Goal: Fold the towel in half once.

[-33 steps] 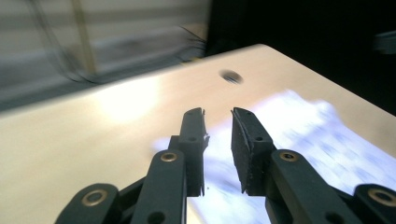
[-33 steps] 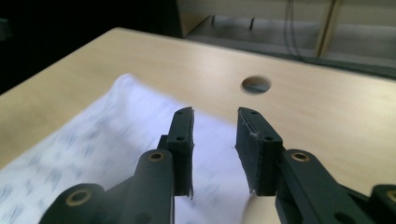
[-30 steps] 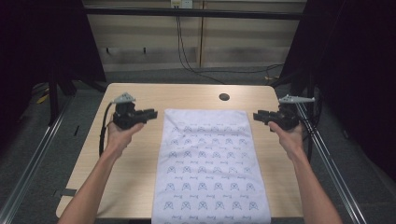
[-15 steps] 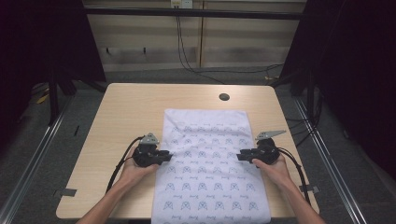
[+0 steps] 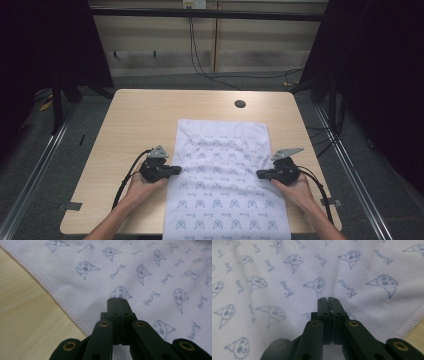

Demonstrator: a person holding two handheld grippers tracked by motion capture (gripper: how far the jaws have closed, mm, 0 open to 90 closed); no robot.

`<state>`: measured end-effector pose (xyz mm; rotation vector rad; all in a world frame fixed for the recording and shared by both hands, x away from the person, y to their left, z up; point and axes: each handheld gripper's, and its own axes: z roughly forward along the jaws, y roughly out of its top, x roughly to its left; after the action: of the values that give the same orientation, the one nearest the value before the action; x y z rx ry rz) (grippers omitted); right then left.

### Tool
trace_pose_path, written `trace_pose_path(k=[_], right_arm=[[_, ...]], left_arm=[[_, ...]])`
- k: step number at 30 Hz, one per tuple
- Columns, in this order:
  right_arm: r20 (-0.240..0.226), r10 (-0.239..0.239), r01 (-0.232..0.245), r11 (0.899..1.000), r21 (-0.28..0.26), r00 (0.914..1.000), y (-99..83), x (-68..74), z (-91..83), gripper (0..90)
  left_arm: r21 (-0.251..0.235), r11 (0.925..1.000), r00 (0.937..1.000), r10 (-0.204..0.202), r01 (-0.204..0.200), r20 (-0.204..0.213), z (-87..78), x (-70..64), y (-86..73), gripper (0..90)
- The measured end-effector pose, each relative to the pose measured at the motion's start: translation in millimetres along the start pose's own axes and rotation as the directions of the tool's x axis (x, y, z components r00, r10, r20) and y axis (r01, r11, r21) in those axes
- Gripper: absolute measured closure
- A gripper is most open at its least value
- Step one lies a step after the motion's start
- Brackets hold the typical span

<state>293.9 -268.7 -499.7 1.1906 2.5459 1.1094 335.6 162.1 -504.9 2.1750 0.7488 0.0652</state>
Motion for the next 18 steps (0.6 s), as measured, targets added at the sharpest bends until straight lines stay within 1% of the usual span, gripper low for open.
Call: trace_pose_path(k=[1,3,5,6,7,8,9,10,11,12,14,15,16,17,18], right_arm=[[-0.01,0.007,-0.007,1.0,0.001,0.9999,-2.5,1.9,-1.8,88.8],[-0.02,0.001,0.0,1.0,0.009,0.9998,-6.9,9.8,-4.8,88.8],[-0.036,-0.009,0.009,1.0,0.013,0.9993,-12.4,18.6,-8.0,88.8],[-0.054,-0.007,0.008,1.0,0.016,0.9985,-15.5,23.6,-9.7,88.8],[-0.064,-0.008,0.009,1.0,0.02,0.9979,-18.8,28.3,-11.7,88.8],[-0.079,-0.007,0.009,1.0,0.025,0.9969,-21.8,33.6,-13.3,88.8],[-0.102,-0.004,0.008,0.999,0.032,0.9948,-24.5,38.6,-14.6,88.8],[-0.117,-0.002,0.006,0.999,0.034,0.9931,-28.0,43.6,-16.4,88.8],[-0.119,0.003,0.002,0.999,0.04,0.9929,-29.9,46.8,-17.7,88.8],[-0.131,0.002,0.005,0.999,0.05,0.9914,-31.4,51.2,-18.9,88.8],[-0.155,-0.008,0.018,0.998,0.063,0.9878,-34.7,61.4,-20.5,88.8],[-0.166,-0.012,0.023,0.997,0.068,0.9861,-35.8,65.1,-20.9,88.8],[-0.166,-0.012,0.023,0.997,0.068,0.9861,-35.8,65.1,-20.9,88.8],[-0.18,-0.028,0.044,0.995,0.088,0.9833,-37.5,75.5,-22.3,87.9],[-0.191,-0.035,0.054,0.994,0.09,0.981,-37.6,77.9,-22.9,83.9]], left_arm=[[0.007,1.0,1.0,0.004,-0.004,0.008,-2.0,-3.3,-1.8,90.0],[0.013,0.9998,0.9997,0.014,-0.014,0.019,-7.0,-10.0,-7.5,90.0],[0.02,0.9997,0.9995,0.013,-0.013,0.028,-12.4,-16.1,-13.2,90.0],[0.02,0.9997,0.9992,0.016,-0.017,0.035,-14.8,-19.2,-16.0,89.9],[0.02,0.9998,0.9989,0.002,-0.003,0.046,-16.9,-21.9,-18.9,89.9],[0.027,0.9994,0.9966,-0.022,0.02,0.079,-18.9,-24.0,-22.1,89.8],[0.027,0.9994,0.9944,-0.026,0.024,0.103,-21.1,-28.7,-26.3,89.8],[0.029,0.9995,0.9947,-0.012,0.009,0.102,-22.8,-32.0,-28.0,89.8],[0.038,0.9992,0.9956,0.01,-0.013,0.093,-25.2,-36.9,-29.4,89.8],[0.05,0.9985,0.996,0.021,-0.025,0.087,-27.5,-42.2,-30.9,89.7],[0.061,0.997,0.995,0.041,-0.047,0.09,-30.8,-48.5,-33.7,89.7],[0.061,0.997,0.995,0.041,-0.047,0.09,-30.8,-48.5,-33.7,89.8],[0.081,0.9942,0.9919,0.062,-0.071,0.111,-36.7,-55.9,-38.5,89.8],[0.083,0.9937,0.9915,0.066,-0.076,0.112,-39.5,-59.2,-41.6,89.7],[0.095,0.9928,0.9902,0.061,-0.073,0.126,-43.1,-59.9,-44.0,89.7]])
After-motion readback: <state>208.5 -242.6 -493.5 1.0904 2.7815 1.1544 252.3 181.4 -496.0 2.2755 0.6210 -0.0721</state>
